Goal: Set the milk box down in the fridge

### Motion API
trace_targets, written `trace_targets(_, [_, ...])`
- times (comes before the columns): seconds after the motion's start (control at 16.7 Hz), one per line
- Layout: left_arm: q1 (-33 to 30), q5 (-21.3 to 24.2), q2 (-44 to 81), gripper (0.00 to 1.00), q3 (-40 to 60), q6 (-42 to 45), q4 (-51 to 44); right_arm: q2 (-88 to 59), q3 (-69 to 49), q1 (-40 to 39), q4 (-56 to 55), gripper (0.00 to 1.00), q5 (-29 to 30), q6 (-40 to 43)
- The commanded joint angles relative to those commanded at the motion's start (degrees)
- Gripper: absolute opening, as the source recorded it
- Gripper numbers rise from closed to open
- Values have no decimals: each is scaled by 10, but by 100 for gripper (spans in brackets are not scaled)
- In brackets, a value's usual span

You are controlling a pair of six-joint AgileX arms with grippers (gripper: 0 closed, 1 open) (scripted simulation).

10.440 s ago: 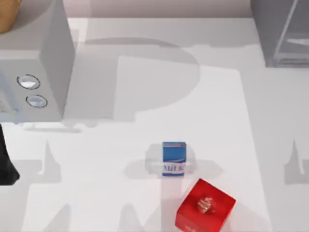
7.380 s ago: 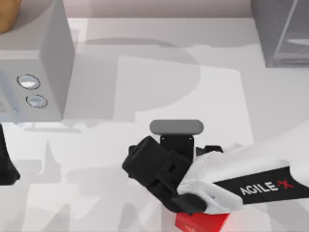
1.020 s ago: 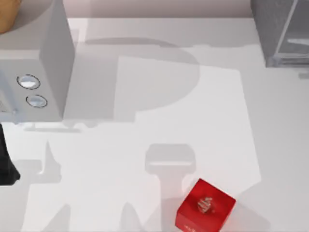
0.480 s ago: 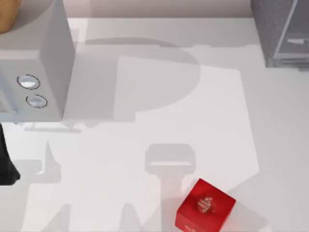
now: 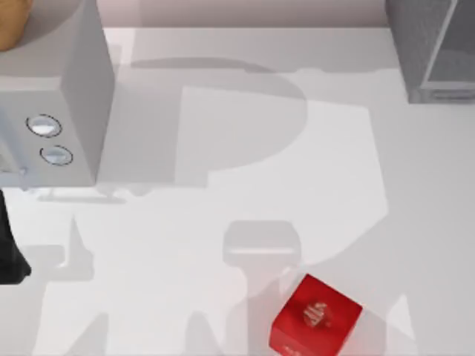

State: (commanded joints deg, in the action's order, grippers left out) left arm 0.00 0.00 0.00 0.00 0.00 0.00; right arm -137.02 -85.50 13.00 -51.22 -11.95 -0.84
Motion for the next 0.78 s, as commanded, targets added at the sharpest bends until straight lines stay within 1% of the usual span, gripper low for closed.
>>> trace_targets(0.18, [0,0,0,100,0,0,0,-22,-57,-5,36,0,6,0])
trace_targets(0.48, [0,0,0,100,0,0,0,-26,-65,-6,41,0,7,0])
trace_targets(0.78, [0,0,0,100,0,0,0,-26,-65,-6,41,38,7,0])
